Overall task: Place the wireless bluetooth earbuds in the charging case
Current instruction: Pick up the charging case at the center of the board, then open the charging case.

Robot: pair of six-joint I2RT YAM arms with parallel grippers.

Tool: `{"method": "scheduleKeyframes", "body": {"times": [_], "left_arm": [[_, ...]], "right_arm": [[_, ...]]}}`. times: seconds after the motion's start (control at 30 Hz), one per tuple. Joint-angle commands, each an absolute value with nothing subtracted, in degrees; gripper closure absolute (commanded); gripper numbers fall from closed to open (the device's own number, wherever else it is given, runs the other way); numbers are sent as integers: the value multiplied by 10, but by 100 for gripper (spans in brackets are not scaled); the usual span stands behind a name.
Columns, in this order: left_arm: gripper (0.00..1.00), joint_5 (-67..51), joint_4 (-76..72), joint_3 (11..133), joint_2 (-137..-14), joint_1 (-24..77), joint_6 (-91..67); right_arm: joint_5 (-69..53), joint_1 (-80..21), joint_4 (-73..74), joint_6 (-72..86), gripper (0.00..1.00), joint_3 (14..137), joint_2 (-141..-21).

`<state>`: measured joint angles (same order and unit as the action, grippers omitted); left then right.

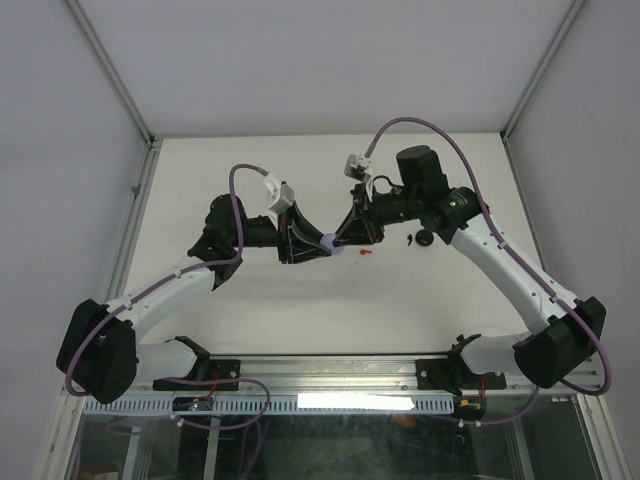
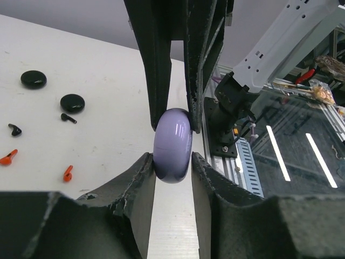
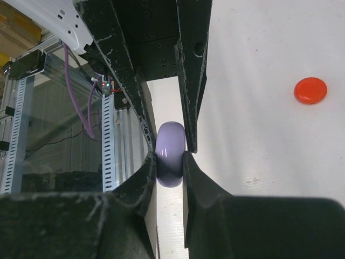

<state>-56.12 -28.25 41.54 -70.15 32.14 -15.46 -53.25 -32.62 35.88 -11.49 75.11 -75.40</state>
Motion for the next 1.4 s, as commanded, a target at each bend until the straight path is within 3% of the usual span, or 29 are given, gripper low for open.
{"method": "scheduleKeyframes", "body": {"times": [0.0, 0.17, 0.3, 0.43, 0.53, 0.9, 1.37], "left_arm": [[71, -578, -309, 429, -703, 316, -163], [89, -568, -303, 425, -698, 316, -159], [100, -541, -308, 408, -687, 316, -151], [100, -525, -359, 384, -681, 316, -168], [100, -510, -416, 358, -676, 316, -192], [100, -466, -536, 293, -648, 317, -222], [100, -477, -583, 280, -647, 321, -239]], "right_arm": [[-536, -330, 338, -122, 100, 763, -740], [-532, -332, 334, -120, 95, 763, -740], [-520, -335, 331, -120, 75, 761, -738], [-517, -338, 325, -118, 51, 759, -737], [-513, -339, 309, -114, 40, 750, -729], [-518, -340, 251, -100, 31, 712, -723], [-516, -339, 213, -90, 30, 703, -729]]}}
